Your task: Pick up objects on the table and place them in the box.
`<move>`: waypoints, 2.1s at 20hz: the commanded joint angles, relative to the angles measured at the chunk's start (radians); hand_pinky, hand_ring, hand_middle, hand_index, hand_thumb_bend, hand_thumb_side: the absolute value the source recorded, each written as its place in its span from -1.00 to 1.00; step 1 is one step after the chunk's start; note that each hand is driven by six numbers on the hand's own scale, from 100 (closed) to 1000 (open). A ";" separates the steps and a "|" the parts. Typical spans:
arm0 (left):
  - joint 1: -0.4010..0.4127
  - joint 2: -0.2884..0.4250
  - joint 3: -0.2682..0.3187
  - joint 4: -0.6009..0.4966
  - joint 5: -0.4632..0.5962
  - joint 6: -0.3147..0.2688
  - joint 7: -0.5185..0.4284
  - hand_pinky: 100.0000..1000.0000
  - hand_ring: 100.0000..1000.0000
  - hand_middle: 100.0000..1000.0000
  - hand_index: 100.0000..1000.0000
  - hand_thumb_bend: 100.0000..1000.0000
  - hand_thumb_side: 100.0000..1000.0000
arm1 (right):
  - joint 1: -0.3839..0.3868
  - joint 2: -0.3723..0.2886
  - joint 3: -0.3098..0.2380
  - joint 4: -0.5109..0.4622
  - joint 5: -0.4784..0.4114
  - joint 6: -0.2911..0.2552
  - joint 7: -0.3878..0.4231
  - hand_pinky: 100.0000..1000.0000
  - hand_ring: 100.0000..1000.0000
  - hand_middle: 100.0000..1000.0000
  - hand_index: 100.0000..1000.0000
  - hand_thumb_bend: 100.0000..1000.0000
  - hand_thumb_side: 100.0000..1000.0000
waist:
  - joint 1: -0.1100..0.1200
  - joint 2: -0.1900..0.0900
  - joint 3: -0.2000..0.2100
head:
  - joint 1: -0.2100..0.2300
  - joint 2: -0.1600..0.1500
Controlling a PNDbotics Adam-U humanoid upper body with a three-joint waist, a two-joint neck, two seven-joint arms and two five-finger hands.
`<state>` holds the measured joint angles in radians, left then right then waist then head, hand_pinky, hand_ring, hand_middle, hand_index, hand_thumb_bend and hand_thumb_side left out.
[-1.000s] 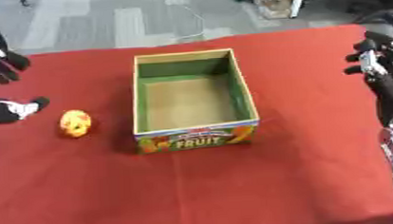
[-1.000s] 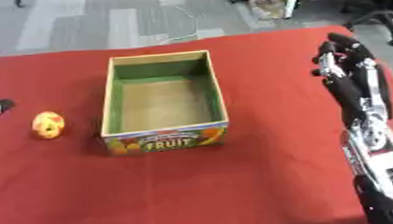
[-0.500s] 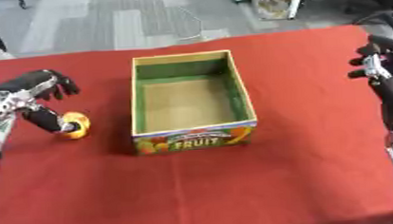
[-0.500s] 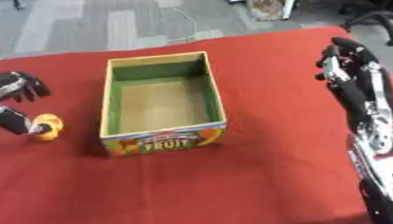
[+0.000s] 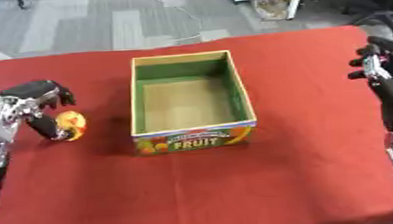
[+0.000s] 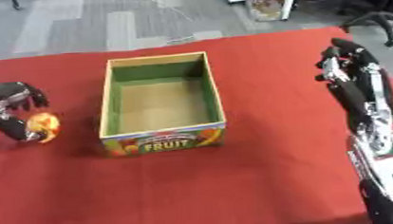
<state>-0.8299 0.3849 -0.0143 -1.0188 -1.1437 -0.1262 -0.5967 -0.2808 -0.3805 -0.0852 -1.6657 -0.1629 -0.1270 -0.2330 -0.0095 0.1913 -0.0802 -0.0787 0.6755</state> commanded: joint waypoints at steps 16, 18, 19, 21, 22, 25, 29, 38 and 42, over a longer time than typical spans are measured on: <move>0.001 0.012 0.002 -0.190 0.035 0.009 0.042 -0.71 -0.92 -1.00 -0.76 -0.60 -0.94 | -0.007 -0.012 -0.009 -0.005 0.002 -0.002 0.004 -0.03 0.16 0.17 0.54 -0.97 -0.30 | -0.005 -0.014 0.001 | 0.004 0.003; -0.003 0.013 0.003 -0.252 0.062 0.005 0.043 -0.71 -0.92 -1.00 -0.76 -0.62 -0.94 | -0.006 -0.012 -0.010 -0.005 0.002 -0.002 0.004 -0.03 0.16 0.17 0.54 -0.97 -0.30 | -0.004 -0.015 0.001 | 0.005 0.004; -0.007 0.012 0.002 -0.284 0.077 0.003 0.046 -0.72 -0.93 -1.00 -0.77 -0.64 -0.94 | -0.006 -0.013 -0.009 -0.005 0.002 -0.002 0.004 -0.03 0.16 0.17 0.54 -0.97 -0.30 | -0.004 -0.016 0.002 | 0.004 0.005; -0.017 0.007 -0.005 -0.336 0.102 0.001 0.053 -0.71 -0.93 -1.00 -0.77 -0.66 -0.94 | -0.006 -0.013 -0.009 -0.005 0.002 -0.002 0.005 -0.03 0.16 0.17 0.54 -0.97 -0.30 | -0.003 -0.018 0.004 | 0.005 0.006; -0.023 0.003 -0.012 -0.354 0.113 -0.001 0.056 -0.71 -0.92 -1.00 -0.77 -0.66 -0.94 | -0.007 -0.013 -0.008 -0.005 0.002 -0.002 0.006 -0.03 0.16 0.17 0.54 -0.97 -0.30 | -0.003 -0.018 0.004 | 0.006 0.006; -0.053 -0.029 -0.042 -0.379 0.131 -0.015 0.057 -0.71 -0.92 -1.00 -0.77 -0.68 -0.95 | -0.009 -0.011 -0.005 -0.004 0.000 -0.002 0.009 -0.03 0.16 0.17 0.54 -0.97 -0.30 | -0.003 -0.020 0.002 | 0.010 0.006; -0.093 -0.098 -0.085 -0.347 0.110 -0.035 0.060 -0.70 -0.91 -1.00 -0.76 -0.69 -0.96 | -0.014 -0.007 0.002 -0.005 -0.001 -0.001 0.017 -0.03 0.16 0.17 0.54 -0.97 -0.30 | -0.006 -0.020 -0.009 | 0.019 0.003; -0.107 -0.229 -0.148 -0.187 0.020 -0.068 0.110 -0.38 -0.40 -0.45 -0.19 -0.41 -1.00 | -0.022 0.000 0.008 -0.005 -0.004 -0.001 0.026 -0.03 0.16 0.17 0.54 -0.97 -0.30 | -0.009 -0.013 -0.031 | 0.032 -0.007; -0.092 -0.236 -0.159 -0.162 0.011 -0.106 0.101 -0.02 0.08 0.17 0.45 -0.10 -1.00 | -0.021 0.001 0.007 -0.003 -0.003 0.000 0.026 -0.03 0.16 0.17 0.54 -0.97 -0.30 | -0.008 -0.012 -0.027 | 0.026 -0.008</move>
<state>-0.9046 0.1468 -0.1696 -1.1756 -1.1272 -0.2195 -0.4957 -0.2904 -0.3642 -0.0728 -1.6593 -0.1621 -0.1262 -0.2078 -0.0143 0.1925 -0.1072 -0.0514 0.6747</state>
